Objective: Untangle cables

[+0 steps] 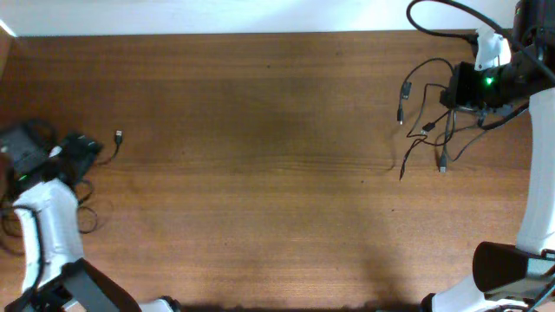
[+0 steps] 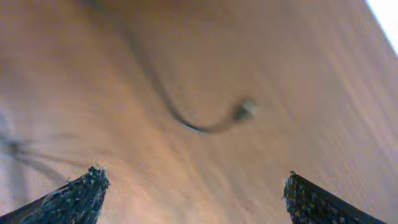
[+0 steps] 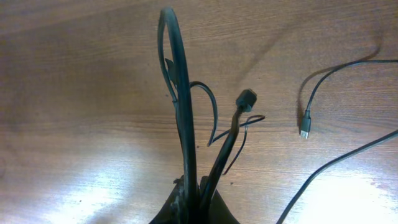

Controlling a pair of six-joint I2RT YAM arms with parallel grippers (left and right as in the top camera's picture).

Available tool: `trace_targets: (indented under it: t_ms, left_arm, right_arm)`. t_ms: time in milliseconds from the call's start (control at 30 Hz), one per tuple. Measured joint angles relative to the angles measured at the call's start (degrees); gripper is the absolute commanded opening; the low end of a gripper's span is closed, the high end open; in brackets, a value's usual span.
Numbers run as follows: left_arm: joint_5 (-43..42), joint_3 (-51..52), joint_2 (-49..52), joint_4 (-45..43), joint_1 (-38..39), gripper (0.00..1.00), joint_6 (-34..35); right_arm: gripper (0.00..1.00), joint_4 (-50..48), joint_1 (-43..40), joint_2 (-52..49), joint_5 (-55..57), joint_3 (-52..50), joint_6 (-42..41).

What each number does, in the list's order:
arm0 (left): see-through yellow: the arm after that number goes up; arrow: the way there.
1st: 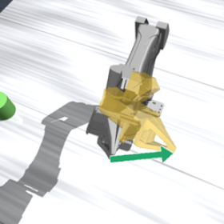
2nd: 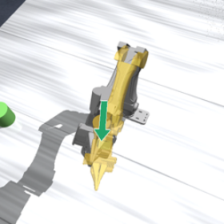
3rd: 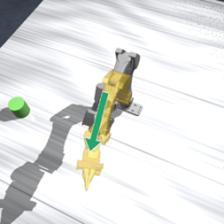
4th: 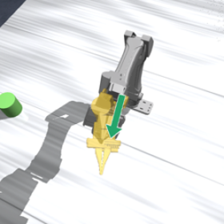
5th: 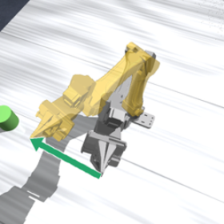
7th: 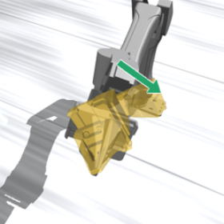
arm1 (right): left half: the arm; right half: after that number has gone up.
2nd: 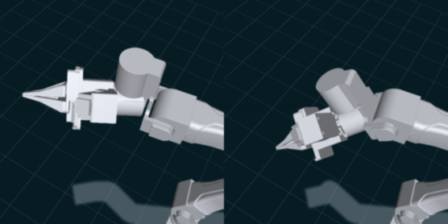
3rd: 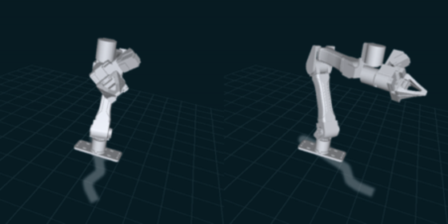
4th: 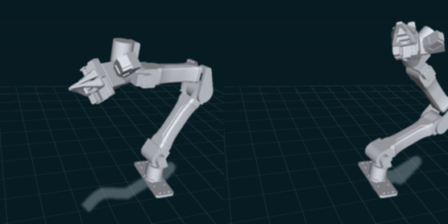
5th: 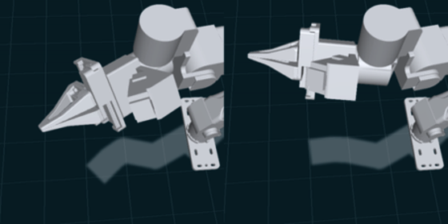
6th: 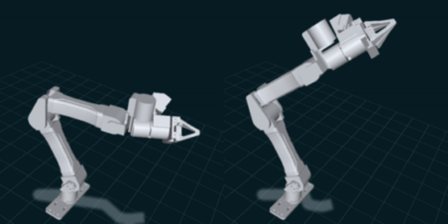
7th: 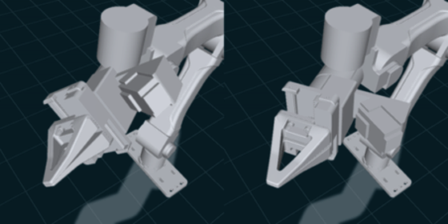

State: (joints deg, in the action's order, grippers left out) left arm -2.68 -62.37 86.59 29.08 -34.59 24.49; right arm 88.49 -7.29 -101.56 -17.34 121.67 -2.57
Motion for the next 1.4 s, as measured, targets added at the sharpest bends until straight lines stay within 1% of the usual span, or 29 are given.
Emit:
trace_targets:
  t_ms: [100,167,233,333,367,433,467,500,567,600,700,767,833,1000,1067,1133,1200,1233,1300,1333,1400]
  left_arm:
    - [-6.7,0.0,0.0,0.0,10.5,0.99,-1.9]
    - [-8.5,0.0,0.0,0.0,13.6,0.99,-2.3]
    - [-9.6,0.0,0.0,0.0,15.4,0.99,-2.5]
    - [-9.5,0.0,0.0,0.0,14.6,1.00,-2.5]
    - [-9.5,0.0,0.0,0.0,14.5,0.99,-2.5]
    - [-9.5,0.0,0.0,0.0,14.5,0.99,-2.5]
    - [-9.5,0.0,0.0,0.0,14.5,0.99,-2.5]
    - [-9.5,0.0,0.0,0.1,14.5,0.99,-2.5]
    - [-9.5,0.0,0.0,0.1,14.5,0.99,-2.5]
    - [-9.5,0.0,0.0,0.2,14.5,0.99,-2.5]
    - [-9.6,0.0,0.0,0.2,14.5,0.99,-2.5]
    - [-9.6,0.0,0.0,0.2,15.3,1.00,-2.5]
    - [-9.4,0.0,0.0,0.2,16.8,1.00,-2.6]
    - [-10.9,0.0,0.0,0.2,26.1,0.97,-5.3]
    - [-12.9,0.0,0.4,0.2,30.8,0.92,-5.9]
    - [-14.7,0.0,0.9,0.2,34.1,0.90,-6.5]
    - [-16.0,0.0,1.2,0.2,37.2,0.87,-6.6]
    - [-16.7,0.0,1.3,0.2,38.6,0.84,-6.6]
    - [-17.5,0.0,1.3,0.2,42.1,0.74,-6.7]
    - [-17.9,0.0,1.4,0.2,43.5,0.72,-6.7]
    - [-18.2,0.0,2.1,0.2,45.4,0.71,-5.7]
  right_arm:
    - [0.05,0.0,4.4,-0.4,-0.5,0.0,0.0]
    - [0.05,-0.1,8.4,-1.9,-0.7,0.0,-0.4]
    - [0.05,-0.9,14.5,-6.1,-1.4,0.0,-3.2]
    - [0.05,-6.0,22.8,-12.0,-5.1,0.0,-7.6]
    - [0.08,-8.0,25.7,-13.4,-5.8,0.0,-9.2]
    - [0.46,-11.2,30.7,-14.9,-6.6,0.0,-12.0]
    - [0.55,-12.2,32.5,-15.0,-6.9,0.0,-12.6]
    - [0.67,-12.9,33.8,-15.0,-7.2,0.0,-13.3]
    - [0.80,-13.4,34.8,-15.0,-8.3,0.0,-14.2]
    - [0.83,-13.4,34.4,-15.0,-8.7,0.0,-14.3]
    - [0.86,-13.0,33.4,-15.0,-8.3,0.1,-14.8]
    - [0.86,-10.6,32.3,-15.0,-4.0,0.2,-15.0]
    - [0.86,-9.0,31.1,-15.0,-2.6,0.2,-15.0]
    - [0.85,-7.5,22.0,-15.0,-0.3,0.2,-15.0]
    - [0.86,-6.5,17.7,-15.0,0.3,0.2,-15.0]
    - [0.86,-5.9,15.8,-15.0,0.6,0.2,-14.8]
    - [0.86,-5.7,14.8,-15.0,0.9,0.2,-14.0]
    - [0.86,-5.7,14.4,-15.0,0.9,0.2,-13.8]
    - [0.88,-5.7,14.1,-15.0,1.6,0.2,-13.5]
    - [0.88,-5.7,14.1,-15.0,2.0,0.2,-13.5]
    - [0.88,-5.5,14.1,-15.0,2.7,0.2,-13.4]
